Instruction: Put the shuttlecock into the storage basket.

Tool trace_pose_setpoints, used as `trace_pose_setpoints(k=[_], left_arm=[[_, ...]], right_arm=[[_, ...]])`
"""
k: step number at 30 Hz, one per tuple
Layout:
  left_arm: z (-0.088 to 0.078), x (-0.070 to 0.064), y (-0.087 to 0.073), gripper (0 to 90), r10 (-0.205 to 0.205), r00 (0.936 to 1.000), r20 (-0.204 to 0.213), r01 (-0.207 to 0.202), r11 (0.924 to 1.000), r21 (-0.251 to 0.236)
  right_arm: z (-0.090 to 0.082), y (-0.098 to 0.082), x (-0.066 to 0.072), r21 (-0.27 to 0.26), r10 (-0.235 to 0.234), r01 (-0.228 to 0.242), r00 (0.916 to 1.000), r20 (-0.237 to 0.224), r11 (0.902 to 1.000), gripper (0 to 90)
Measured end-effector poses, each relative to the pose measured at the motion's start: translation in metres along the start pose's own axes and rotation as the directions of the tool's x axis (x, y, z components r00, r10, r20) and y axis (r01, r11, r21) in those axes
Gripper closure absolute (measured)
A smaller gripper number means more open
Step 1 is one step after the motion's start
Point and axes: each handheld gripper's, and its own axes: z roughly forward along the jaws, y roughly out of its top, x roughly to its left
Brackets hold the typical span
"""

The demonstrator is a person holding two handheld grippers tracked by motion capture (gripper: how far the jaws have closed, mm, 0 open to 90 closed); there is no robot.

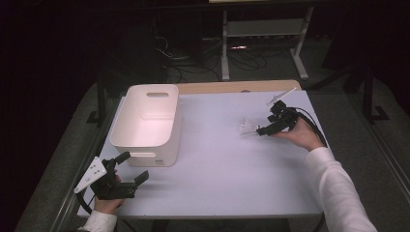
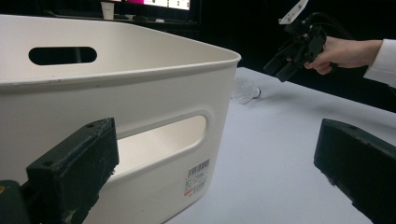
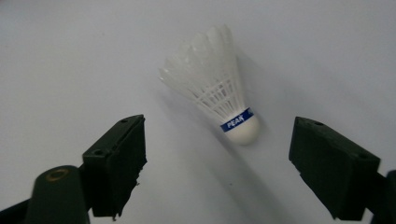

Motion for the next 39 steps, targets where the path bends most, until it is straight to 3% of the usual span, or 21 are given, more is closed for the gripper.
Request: trace_pose_setpoints(k=[5,8,15,19,28,32,34,39], left_arm=[[0.0,0.0,0.0,0.0,0.004,1.0,-0.005,-0.004,1.0,0.008],[0.0,0.0,0.0,0.0,0.004,1.0,-0.008,-0.004,0.9999,0.012],[0.001,0.0,0.0,0.0,0.004,0.9999,-0.01,-0.004,0.9999,0.014],[0.0,0.0,0.0,0.0,0.005,0.9999,-0.011,-0.005,0.9999,0.013],[0.0,0.0,0.0,0.0,0.005,1.0,-0.009,-0.005,0.9999,0.012],[0.0,0.0,0.0,0.0,0.006,0.9999,-0.008,-0.006,0.9999,0.013],[0.0,0.0,0.0,0.0,0.006,0.9999,-0.008,-0.006,0.9999,0.013],[0.0,0.0,0.0,0.0,0.006,0.9999,-0.011,-0.006,0.9999,0.014]], right_arm=[[-0.003,0.004,-0.005,0.003,-0.025,0.025,0.9996,0.009,0.9997,12.9],[-0.003,0.006,-0.009,0.01,-0.041,0.041,0.9989,-0.022,0.9991,7.9],[0.003,0.014,-0.014,0.057,-0.113,0.111,0.9932,0.027,0.9921,4.5],[0.007,0.018,-0.019,0.058,-0.127,0.126,0.9917,0.019,0.9904,4.4],[0.022,0.027,-0.031,0.137,-0.185,0.186,0.9826,-0.014,0.9731,0.9],[0.028,0.027,-0.033,0.151,-0.201,0.204,0.9789,-0.037,0.9672,0.9],[0.033,0.027,-0.034,0.169,-0.224,0.227,0.9739,-0.033,0.9591,1.0],[0.038,0.028,-0.035,0.181,-0.235,0.239,0.971,-0.044,0.9541,1.5]])
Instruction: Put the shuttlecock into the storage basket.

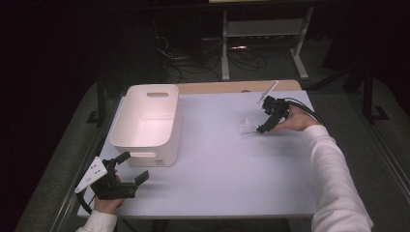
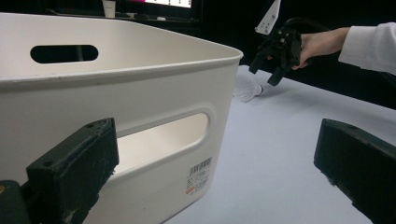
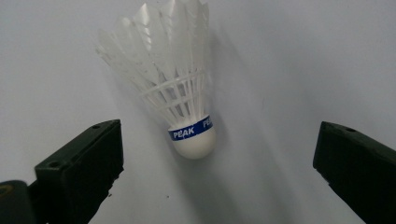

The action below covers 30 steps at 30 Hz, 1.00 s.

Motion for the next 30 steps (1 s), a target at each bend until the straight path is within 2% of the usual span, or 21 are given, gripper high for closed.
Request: trace_pose_setpoints(k=[7,12,17,21,25,30], left_arm=[[0.0,0.0,0.0,0.0,-0.001,1.0,0.0,0.001,1.0,0.001],[0.0,0.0,0.0,0.0,0.001,1.0,0.0,-0.001,1.0,0.002],[0.0,0.0,0.0,0.0,-0.001,1.0,0.001,0.001,1.0,-0.001],[0.0,0.0,0.0,0.0,0.002,1.0,0.001,-0.002,1.0,0.001],[0.0,0.0,0.0,0.0,0.001,1.0,0.0,-0.001,1.0,0.001],[0.0,0.0,0.0,0.0,0.001,1.0,0.001,-0.001,1.0,0.001]], right_arm=[[0.005,0.001,-0.001,0.031,-0.033,0.034,0.9994,-0.009,0.9989,16.4],[0.008,-0.001,-0.001,0.062,-0.052,0.055,0.9978,-0.042,0.9966,29.9],[0.01,-0.001,0.001,0.066,-0.089,0.091,0.9955,-0.033,0.9937,35.2],[0.012,0.001,0.003,0.072,-0.097,0.1,0.9945,-0.038,0.9924,38.3],[0.015,0.002,0.005,0.09,-0.103,0.108,0.993,-0.057,0.9901,46.4],[0.016,0.003,0.005,0.086,-0.113,0.118,0.9919,-0.057,0.9893,53.4]])
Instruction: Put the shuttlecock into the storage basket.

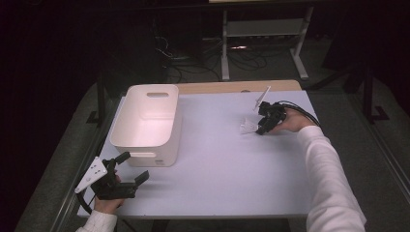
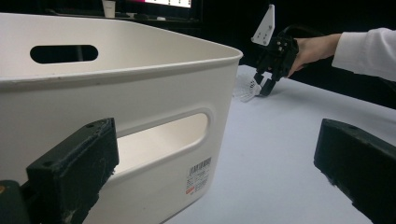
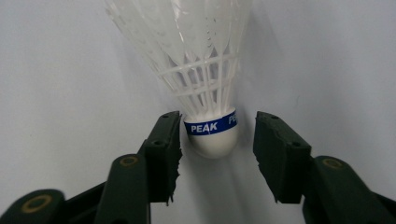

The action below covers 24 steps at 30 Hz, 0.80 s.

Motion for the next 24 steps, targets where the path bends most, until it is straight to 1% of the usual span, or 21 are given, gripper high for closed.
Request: trace_pose_setpoints(k=[2,5,7,10,14,16,24], left_arm=[[0.0,0.0,0.0,0.0,0.0,1.0,0.0,0.0,1.0,0.001],[0.0,0.0,0.0,0.0,0.0,1.0,0.0,0.0,1.0,0.0],[0.0,0.0,0.0,0.0,0.0,1.0,0.0,0.0,1.0,0.001],[0.0,0.0,0.0,0.0,0.0,1.0,0.0,0.0,1.0,0.001],[0.0,0.0,0.0,0.0,-0.001,1.0,0.001,0.001,1.0,0.0],[0.0,0.0,0.0,0.0,-0.001,1.0,0.001,0.001,1.0,0.0],[0.0,0.0,0.0,0.0,0.0,1.0,0.002,0.0,1.0,0.001]], right_arm=[[0.0,0.0,0.0,0.001,0.0,0.0,1.0,-0.001,1.0,54.1],[0.0,0.001,0.0,-0.002,0.0,0.0,1.0,-0.004,1.0,58.4],[0.0,0.001,0.0,-0.007,-0.008,0.008,1.0,-0.003,0.9999,61.6],[-0.001,0.001,0.001,-0.002,-0.009,0.009,1.0,-0.002,1.0,62.4],[-0.002,0.0,0.001,-0.002,0.0,-0.001,0.9999,-0.014,1.0,63.0],[-0.003,0.0,0.001,-0.004,-0.004,0.004,1.0,-0.008,1.0,63.1],[-0.011,0.004,0.006,-0.038,-0.004,0.003,0.9996,-0.026,0.9993,63.4]])
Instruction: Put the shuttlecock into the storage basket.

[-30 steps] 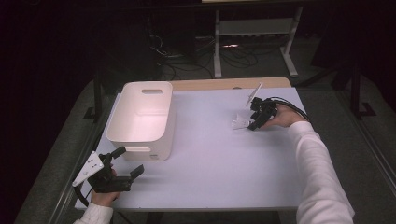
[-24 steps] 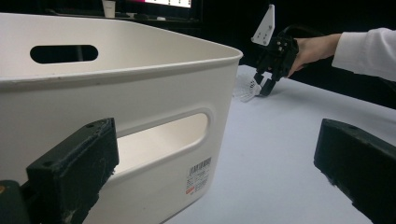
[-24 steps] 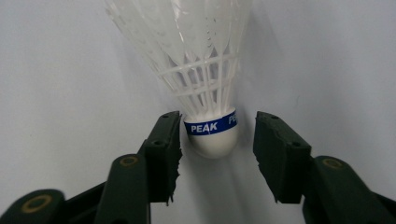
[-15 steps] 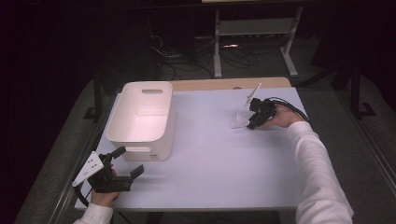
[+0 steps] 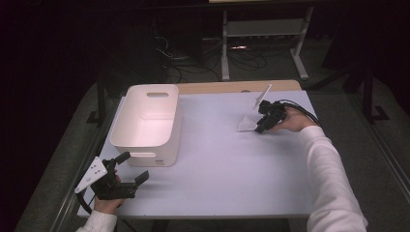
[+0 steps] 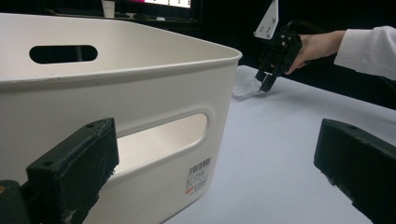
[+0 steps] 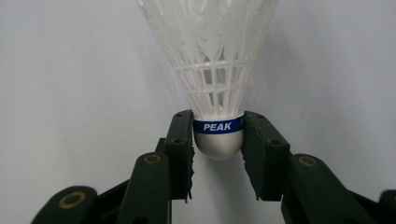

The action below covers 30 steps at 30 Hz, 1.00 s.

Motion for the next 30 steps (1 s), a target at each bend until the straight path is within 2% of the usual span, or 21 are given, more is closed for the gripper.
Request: trace_pose_setpoints(k=[9,15,22,25,30], left_arm=[[0.0,0.0,0.0,0.0,-0.001,1.0,0.002,0.001,1.0,-0.003],[0.0,0.0,0.0,0.0,-0.006,1.0,0.005,0.006,0.9999,-0.013],[0.0,-0.001,0.0,0.0,-0.011,0.9999,0.006,0.011,0.9998,-0.014],[0.0,-0.001,0.0,0.0,-0.008,0.9999,0.007,0.008,0.9999,-0.015],[0.0,-0.001,0.0,0.0,-0.013,0.9999,0.006,0.013,0.9998,-0.016]], right_arm=[[-0.009,0.005,0.007,-0.022,0.009,-0.01,0.9994,-0.034,0.9997,63.7],[-0.017,0.012,0.014,-0.07,0.034,-0.038,0.9976,-0.06,0.9968,63.7],[-0.02,0.022,0.026,-0.05,0.016,-0.019,0.9979,-0.062,0.9986,63.8],[-0.023,0.025,0.029,-0.06,0.008,-0.012,0.9981,-0.061,0.9981,63.8],[-0.028,0.026,0.032,-0.08,0.023,-0.028,0.9972,-0.071,0.9964,63.9]])
